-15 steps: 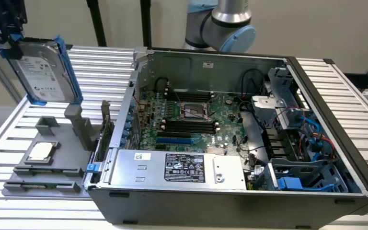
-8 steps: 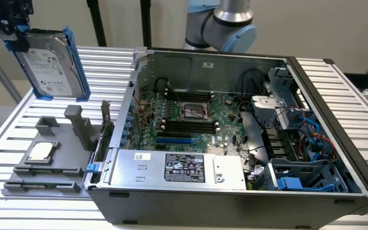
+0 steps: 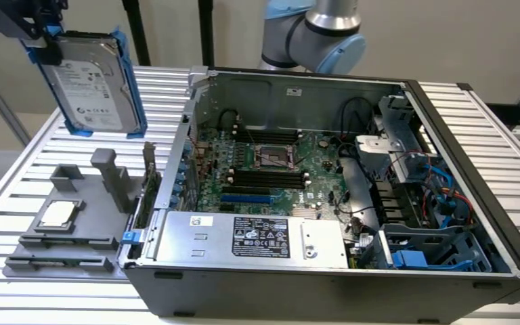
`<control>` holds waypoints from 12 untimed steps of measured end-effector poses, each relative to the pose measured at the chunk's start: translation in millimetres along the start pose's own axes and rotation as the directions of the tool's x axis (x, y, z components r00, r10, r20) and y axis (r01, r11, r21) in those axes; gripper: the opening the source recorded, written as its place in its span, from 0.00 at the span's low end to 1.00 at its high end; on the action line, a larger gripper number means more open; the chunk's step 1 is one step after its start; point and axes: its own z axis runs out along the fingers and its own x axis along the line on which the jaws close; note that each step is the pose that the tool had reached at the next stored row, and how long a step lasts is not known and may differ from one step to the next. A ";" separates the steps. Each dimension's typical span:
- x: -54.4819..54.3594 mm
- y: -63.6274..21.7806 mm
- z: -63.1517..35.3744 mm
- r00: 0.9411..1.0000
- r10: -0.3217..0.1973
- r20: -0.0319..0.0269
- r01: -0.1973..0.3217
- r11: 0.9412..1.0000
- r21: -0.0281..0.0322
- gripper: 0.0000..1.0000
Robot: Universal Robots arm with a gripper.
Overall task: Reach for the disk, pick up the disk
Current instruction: 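Pick up the disk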
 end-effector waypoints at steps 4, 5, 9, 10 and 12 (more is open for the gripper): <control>4.8 -18.1 -4.9 1.000 0.000 0.001 0.000 1.000 0.000 0.33; 5.9 -22.7 -6.2 1.000 0.000 0.001 0.000 1.000 0.000 0.33; 10.7 -40.9 -12.3 1.000 0.000 0.002 0.000 1.000 0.000 0.33; 12.0 -45.6 -14.3 1.000 0.000 0.002 0.000 1.000 0.000 0.33; 14.6 -54.8 -18.3 1.000 0.000 0.002 0.000 1.000 0.000 0.33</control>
